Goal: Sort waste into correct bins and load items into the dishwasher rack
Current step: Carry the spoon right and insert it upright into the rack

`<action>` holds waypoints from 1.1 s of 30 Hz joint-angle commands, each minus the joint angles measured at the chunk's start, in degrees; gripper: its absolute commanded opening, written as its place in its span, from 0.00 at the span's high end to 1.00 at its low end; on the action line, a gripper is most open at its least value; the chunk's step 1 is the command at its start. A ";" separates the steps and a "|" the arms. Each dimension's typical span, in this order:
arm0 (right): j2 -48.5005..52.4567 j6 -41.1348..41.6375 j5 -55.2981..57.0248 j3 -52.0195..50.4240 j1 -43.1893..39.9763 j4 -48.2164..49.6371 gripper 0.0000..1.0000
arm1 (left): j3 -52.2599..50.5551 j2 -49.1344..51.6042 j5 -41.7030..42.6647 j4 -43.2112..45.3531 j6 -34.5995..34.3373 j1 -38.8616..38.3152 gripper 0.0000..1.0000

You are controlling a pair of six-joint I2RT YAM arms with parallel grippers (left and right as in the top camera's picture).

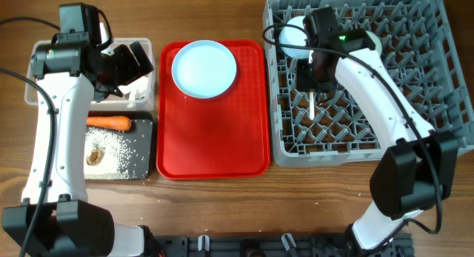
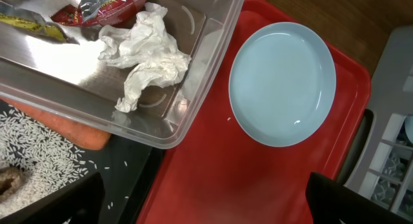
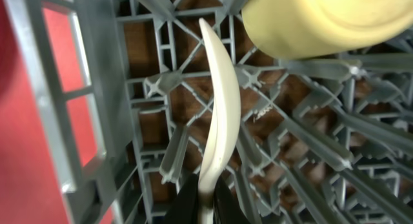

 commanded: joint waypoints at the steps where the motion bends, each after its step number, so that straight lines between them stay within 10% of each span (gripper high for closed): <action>1: -0.85 -1.73 0.55 -2.75 0.13 1.36 0.96 | 0.61 -0.15 0.66 0.11 -0.07 0.20 0.00; 10: -0.85 -3.32 0.33 -8.26 0.13 5.99 0.96 | 0.61 -0.15 0.66 0.13 -0.07 0.20 0.00; 13: -0.85 -3.96 0.37 -8.26 0.13 6.01 0.66 | 0.61 -0.15 0.66 0.11 -0.07 0.20 0.00; 16: -0.87 -4.76 0.33 -7.78 0.13 5.84 0.57 | 0.61 -0.15 0.66 0.13 -0.07 0.20 0.00; 29: -5.29 -2.40 -12.28 7.32 0.61 2.36 0.54 | 0.61 -0.15 0.66 0.11 -0.07 0.20 0.00; 33: -4.96 1.53 -20.26 7.15 1.84 7.93 0.16 | 0.61 -0.15 0.66 0.11 -0.07 0.20 0.00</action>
